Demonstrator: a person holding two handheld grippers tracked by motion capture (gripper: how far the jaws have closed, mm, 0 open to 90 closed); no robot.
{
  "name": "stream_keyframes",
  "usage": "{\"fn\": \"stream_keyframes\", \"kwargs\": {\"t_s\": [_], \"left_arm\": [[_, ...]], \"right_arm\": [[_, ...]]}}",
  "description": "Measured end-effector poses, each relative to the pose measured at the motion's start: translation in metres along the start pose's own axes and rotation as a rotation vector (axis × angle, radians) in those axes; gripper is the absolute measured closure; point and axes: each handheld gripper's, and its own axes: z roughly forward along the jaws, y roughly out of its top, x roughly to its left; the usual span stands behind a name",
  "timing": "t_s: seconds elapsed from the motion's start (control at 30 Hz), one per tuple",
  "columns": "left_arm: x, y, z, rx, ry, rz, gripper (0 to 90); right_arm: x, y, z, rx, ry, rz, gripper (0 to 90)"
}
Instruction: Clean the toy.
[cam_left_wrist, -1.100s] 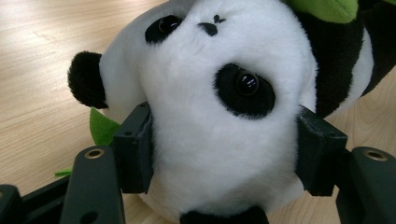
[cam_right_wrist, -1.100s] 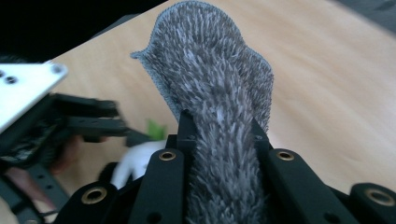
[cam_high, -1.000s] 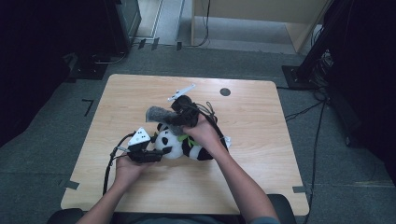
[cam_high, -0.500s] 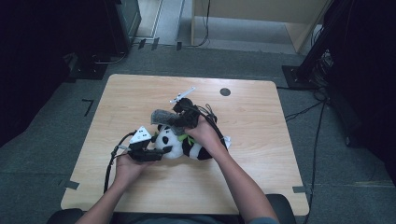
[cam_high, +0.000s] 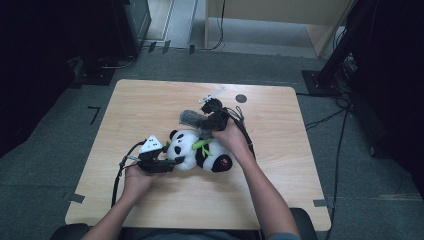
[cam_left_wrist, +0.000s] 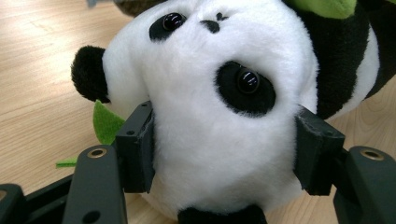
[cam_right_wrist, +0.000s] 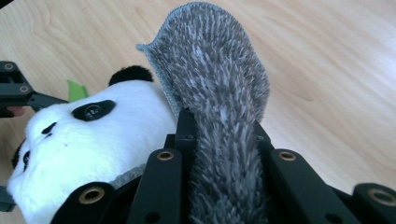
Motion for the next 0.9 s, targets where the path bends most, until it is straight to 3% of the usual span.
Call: {"fn": "stream_keyframes", "kwargs": {"t_s": [0.13, 0.3, 0.4, 0.47, 0.53, 0.63, 0.9], "left_arm": [[0.0, 0.0, 0.0, -0.002, -0.001, -0.003, 34.7], [0.002, 0.0, 0.0, -0.003, -0.006, -0.012, 34.5], [0.002, 0.0, 0.0, -0.005, -0.01, -0.009, 34.2], [0.003, 0.0, 0.0, -0.004, -0.01, -0.007, 34.2], [0.003, 0.001, 0.0, -0.001, -0.01, -0.011, 34.1], [0.003, 0.001, 0.0, -0.003, -0.008, -0.011, 34.1], [0.004, 0.005, 0.001, 0.009, -0.006, -0.035, 33.7]], "right_arm": [[-0.012, -0.003, -0.011, -0.027, -0.005, 0.044, 75.5], [-0.031, -0.01, -0.025, -0.049, -0.07, 0.087, 75.7], [-0.04, -0.015, -0.038, -0.118, -0.021, 0.118, 75.6], [-0.041, -0.015, -0.043, -0.144, -0.014, 0.119, 75.6], [-0.036, -0.014, -0.061, -0.228, -0.006, 0.11, 75.6], [-0.032, -0.015, -0.077, -0.288, -0.015, 0.086, 75.4], [-0.029, -0.034, -0.097, -0.317, -0.062, 0.057, 74.9]]}}
